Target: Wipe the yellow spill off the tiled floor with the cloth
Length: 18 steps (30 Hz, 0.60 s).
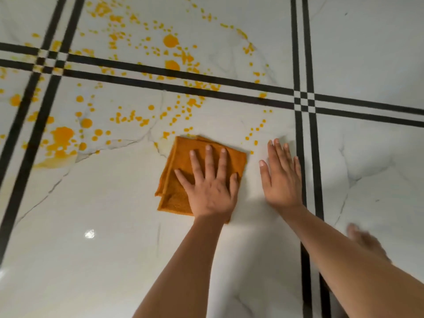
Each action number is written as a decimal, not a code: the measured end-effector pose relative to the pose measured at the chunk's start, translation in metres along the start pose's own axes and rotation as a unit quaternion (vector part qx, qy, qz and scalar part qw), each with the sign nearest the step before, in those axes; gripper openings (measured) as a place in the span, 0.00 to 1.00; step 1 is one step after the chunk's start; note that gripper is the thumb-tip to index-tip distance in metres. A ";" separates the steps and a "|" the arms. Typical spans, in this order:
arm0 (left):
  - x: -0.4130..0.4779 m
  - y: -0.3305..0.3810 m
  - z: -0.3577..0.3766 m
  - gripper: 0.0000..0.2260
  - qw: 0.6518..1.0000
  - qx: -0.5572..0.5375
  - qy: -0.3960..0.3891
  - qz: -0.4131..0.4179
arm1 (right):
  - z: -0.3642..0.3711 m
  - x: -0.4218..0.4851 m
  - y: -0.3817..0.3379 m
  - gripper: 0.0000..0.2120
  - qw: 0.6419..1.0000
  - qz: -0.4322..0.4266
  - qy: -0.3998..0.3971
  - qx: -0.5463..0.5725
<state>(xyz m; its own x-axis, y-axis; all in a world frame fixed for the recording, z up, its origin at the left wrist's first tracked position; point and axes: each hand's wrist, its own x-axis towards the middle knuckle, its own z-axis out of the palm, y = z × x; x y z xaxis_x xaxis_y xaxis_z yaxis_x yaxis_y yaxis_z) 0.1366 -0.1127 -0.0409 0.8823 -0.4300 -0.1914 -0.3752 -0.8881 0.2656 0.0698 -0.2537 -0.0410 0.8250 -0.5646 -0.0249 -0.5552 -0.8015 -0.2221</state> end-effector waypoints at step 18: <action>0.067 0.115 0.020 0.27 0.996 0.026 0.005 -0.088 | -0.033 0.155 0.088 0.27 0.988 -0.124 -0.088 -0.043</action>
<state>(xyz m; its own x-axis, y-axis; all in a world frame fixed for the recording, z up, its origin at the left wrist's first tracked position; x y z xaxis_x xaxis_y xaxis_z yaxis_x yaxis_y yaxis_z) 0.1466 -0.2467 -0.0421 0.9383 -0.2656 -0.2214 -0.2287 -0.9569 0.1788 0.1456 -0.4187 -0.0328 0.9379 -0.3129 -0.1501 -0.3353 -0.9285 -0.1597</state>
